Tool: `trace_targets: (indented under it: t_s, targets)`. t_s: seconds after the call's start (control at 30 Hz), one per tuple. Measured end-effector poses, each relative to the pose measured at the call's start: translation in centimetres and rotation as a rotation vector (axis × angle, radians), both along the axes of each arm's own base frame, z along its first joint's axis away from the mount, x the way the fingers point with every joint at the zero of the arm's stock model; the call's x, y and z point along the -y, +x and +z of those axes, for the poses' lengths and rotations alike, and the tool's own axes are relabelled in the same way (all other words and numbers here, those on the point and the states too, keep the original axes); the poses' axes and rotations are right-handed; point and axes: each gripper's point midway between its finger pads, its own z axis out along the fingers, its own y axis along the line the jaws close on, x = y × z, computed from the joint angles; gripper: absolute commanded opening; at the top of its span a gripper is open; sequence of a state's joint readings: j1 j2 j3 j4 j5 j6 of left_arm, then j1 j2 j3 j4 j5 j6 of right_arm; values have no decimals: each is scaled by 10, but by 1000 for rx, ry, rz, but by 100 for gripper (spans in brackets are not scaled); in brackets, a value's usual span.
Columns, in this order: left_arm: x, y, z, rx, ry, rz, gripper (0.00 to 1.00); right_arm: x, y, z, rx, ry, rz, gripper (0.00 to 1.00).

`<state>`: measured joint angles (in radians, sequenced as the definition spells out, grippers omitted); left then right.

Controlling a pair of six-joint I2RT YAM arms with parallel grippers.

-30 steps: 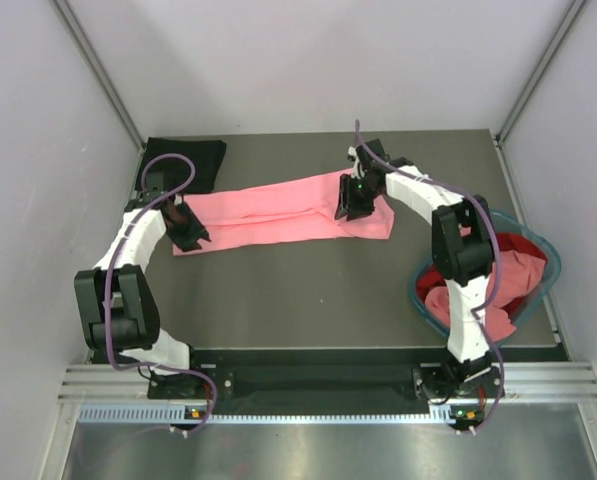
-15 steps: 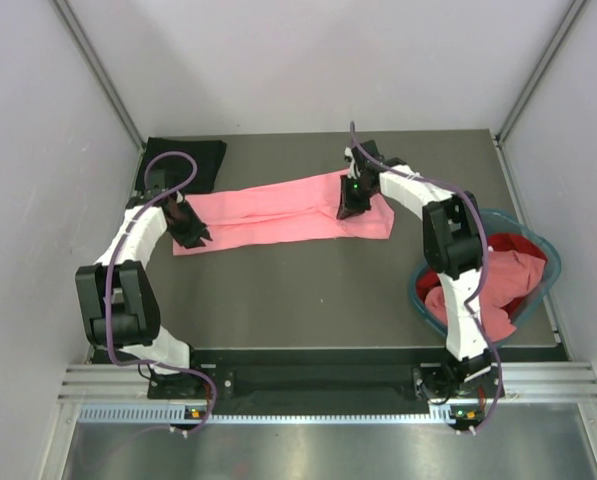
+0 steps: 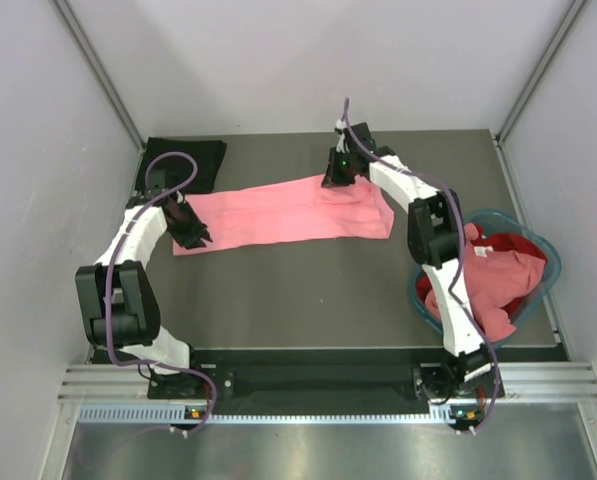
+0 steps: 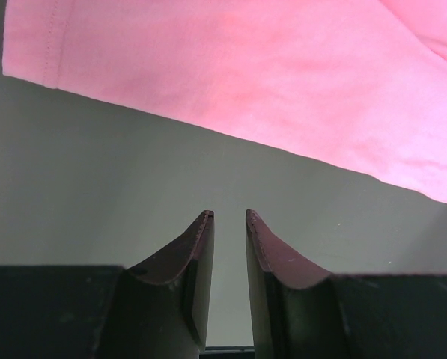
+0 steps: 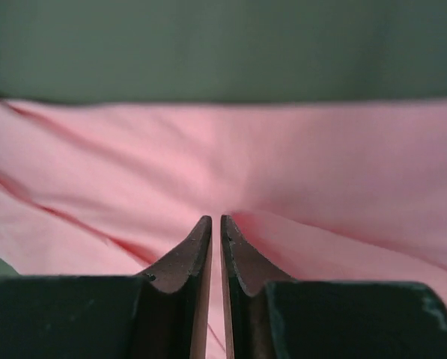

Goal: Fold and stack the t-shirts
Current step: Fold the tshirt

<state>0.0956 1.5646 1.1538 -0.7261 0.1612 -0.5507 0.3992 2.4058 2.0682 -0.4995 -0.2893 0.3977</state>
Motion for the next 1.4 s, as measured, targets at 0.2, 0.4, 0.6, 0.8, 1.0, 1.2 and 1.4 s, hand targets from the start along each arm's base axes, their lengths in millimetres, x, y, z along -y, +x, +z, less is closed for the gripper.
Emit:
trace_targets:
  t_s: [0.2, 0.4, 0.6, 0.8, 1.0, 1.2, 1.4]
  targets:
    - [0, 0, 0, -1, 0, -1, 29, -26, 34, 23, 90, 125, 15, 43]
    - [1, -1, -1, -5, 0, -3, 29, -9, 24, 25, 59, 123, 0, 44]
    - [3, -4, -4, -12, -7, -8, 30, 48, 5, 31, 1, 52, -91, 43]
    - [4, -3, -3, -8, -13, -14, 29, 85, 0, 27, -14, -7, -170, 28]
    - [4, -3, -4, -8, -10, -20, 29, 89, -10, 12, -54, -48, -178, 11]
    - [4, -4, -6, -15, -8, -27, 30, 100, -32, -14, -107, -105, -185, 9]
    - [5, -4, -17, -47, -16, -29, 29, 109, -46, -13, -107, -136, -189, 16]
